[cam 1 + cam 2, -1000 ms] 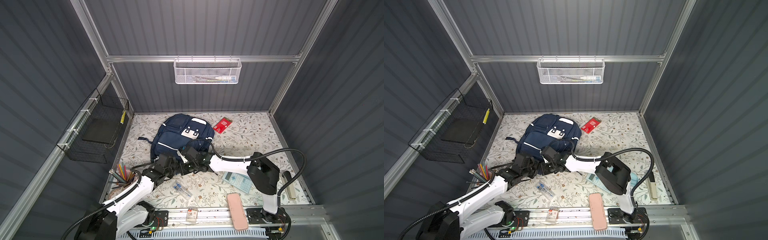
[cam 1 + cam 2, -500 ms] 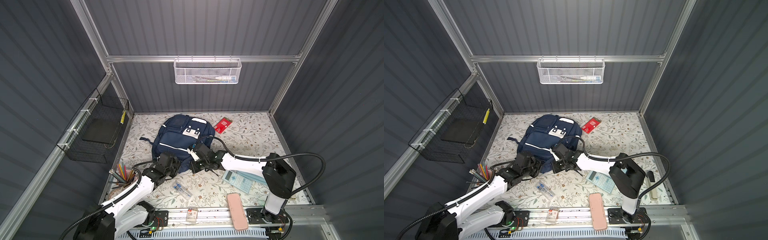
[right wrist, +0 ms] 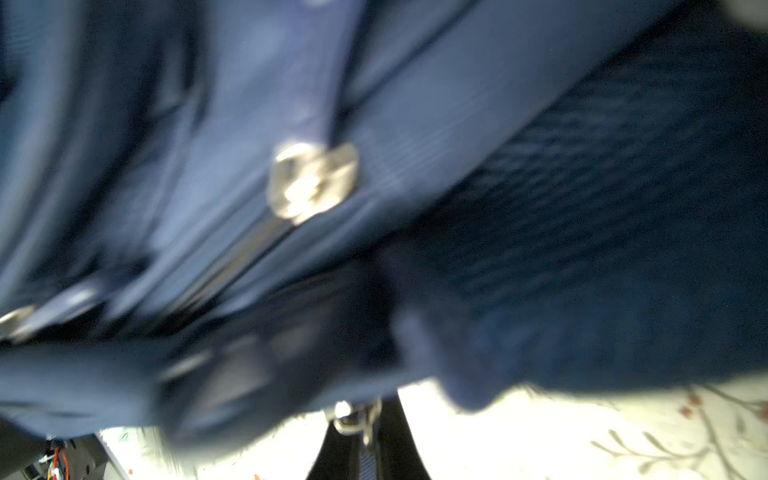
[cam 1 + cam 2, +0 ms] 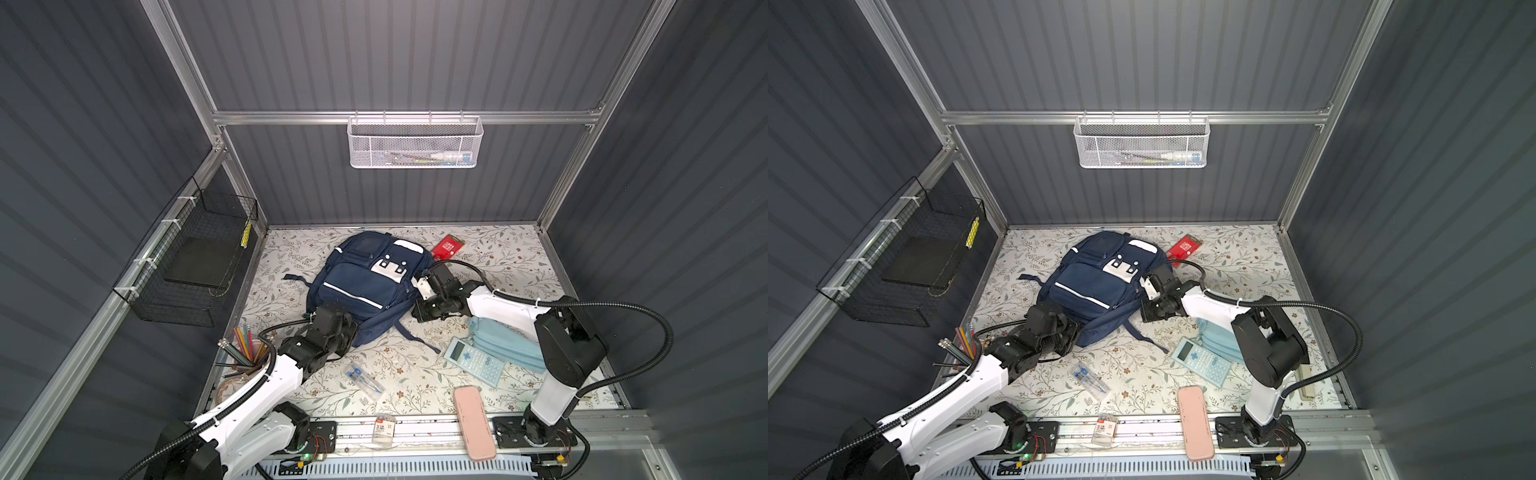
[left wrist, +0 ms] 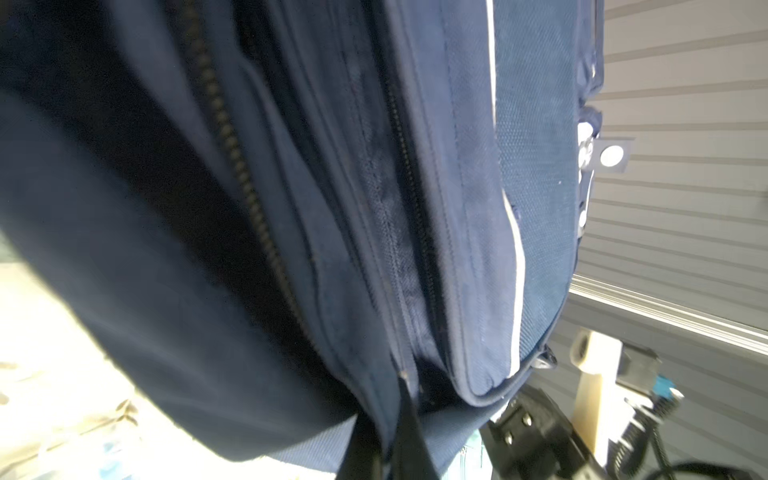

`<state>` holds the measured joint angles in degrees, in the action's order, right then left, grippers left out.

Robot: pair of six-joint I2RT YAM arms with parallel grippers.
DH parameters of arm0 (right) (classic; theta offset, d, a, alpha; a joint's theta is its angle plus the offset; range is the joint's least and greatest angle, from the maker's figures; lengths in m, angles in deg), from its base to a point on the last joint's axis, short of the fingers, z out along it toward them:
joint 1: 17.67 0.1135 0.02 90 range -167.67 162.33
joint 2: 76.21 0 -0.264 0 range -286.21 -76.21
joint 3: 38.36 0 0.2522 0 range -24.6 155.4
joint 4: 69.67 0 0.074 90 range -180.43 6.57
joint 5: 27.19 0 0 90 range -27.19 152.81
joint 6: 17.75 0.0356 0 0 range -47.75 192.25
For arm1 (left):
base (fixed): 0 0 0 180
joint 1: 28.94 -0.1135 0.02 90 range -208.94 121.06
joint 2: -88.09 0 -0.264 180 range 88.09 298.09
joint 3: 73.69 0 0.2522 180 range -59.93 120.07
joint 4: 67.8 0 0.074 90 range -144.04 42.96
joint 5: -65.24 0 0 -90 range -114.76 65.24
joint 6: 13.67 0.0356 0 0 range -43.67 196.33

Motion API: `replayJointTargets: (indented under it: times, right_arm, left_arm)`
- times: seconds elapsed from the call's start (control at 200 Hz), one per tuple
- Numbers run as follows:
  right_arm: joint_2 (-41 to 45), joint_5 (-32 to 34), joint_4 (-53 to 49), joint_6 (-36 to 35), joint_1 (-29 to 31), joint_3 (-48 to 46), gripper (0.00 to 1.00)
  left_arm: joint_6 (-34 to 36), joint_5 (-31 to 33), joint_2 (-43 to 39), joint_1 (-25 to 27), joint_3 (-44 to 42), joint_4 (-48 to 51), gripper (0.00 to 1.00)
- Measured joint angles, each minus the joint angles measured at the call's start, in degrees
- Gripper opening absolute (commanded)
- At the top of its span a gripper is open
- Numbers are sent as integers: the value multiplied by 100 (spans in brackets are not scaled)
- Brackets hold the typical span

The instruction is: Pack the student bag

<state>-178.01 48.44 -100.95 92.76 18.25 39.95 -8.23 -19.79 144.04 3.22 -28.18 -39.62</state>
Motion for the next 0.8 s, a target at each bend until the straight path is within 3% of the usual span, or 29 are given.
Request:
replayJointTargets:
  times: [0.185, 0.255, 0.285, 0.305, 0.36, 0.39, 0.41, 0.525, 0.735, 0.795]
  right_arm:
    - [-131, -251, -87, -48, -120, 85, 0]
    - [-85, -348, -70, -68, -129, 79, 5]
    - [-55, -367, -46, -85, -129, 59, 6]
    - [-20, -376, -17, -94, -127, 35, 8]
    - [105, -337, 52, -105, -116, -63, 12]
    - [188, -278, 76, -85, -111, -131, 13]
    - [247, -245, 83, -63, -109, -179, 13]
    - [520, 55, 120, 170, 59, -385, 14]
    - [225, 549, 625, 898, 1069, -393, 17]
    - [-17, 529, 704, 994, 1272, -308, 30]
  left_arm:
    - [55, 33, -46, 4, 103, 66, 0]
    - [79, 72, -66, 4, 107, 103, 0]
    - [94, 94, -68, 4, 107, 114, 14]
    - [101, 111, -66, 4, 109, 125, 29]
    - [164, 232, -74, -7, 116, 197, 79]
    - [177, 334, -87, -42, 120, 275, 94]
    - [190, 402, -98, -66, 122, 315, 99]
    - [232, 632, -131, -129, 144, 413, 100]
    - [258, 564, 7, -140, 426, 297, 100]
    - [284, 546, 125, -140, 490, 251, 100]
